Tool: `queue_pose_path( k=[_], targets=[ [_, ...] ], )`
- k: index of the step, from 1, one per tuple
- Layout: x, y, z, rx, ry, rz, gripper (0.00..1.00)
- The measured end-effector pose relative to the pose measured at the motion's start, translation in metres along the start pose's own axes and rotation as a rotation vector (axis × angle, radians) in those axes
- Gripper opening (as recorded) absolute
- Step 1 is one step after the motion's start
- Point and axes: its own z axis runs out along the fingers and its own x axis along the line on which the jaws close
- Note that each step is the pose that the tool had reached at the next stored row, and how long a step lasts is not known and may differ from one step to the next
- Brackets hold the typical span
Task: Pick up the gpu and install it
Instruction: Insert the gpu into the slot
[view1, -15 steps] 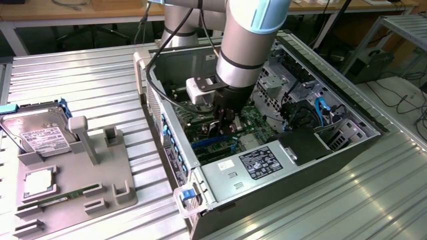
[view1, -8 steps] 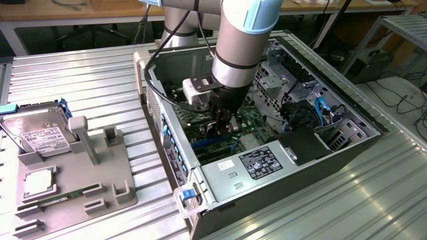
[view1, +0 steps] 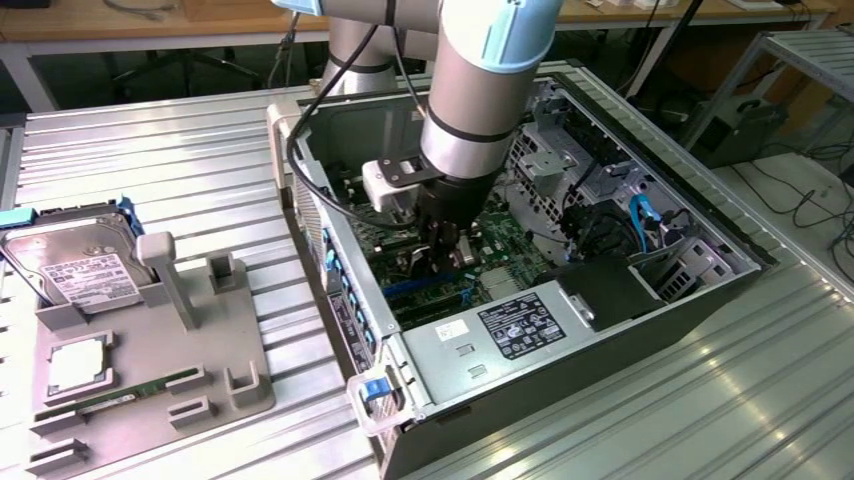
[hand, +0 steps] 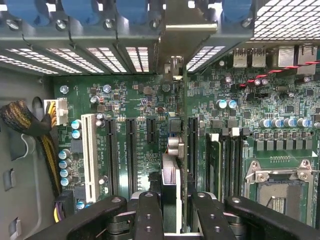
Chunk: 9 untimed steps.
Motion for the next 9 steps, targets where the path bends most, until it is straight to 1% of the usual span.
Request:
queue_pose_path(
  k=[9],
  targets=[
    [0.0001,0.0005,0.0059,-0.001,0.0001,0.0,0.28]
  ],
)
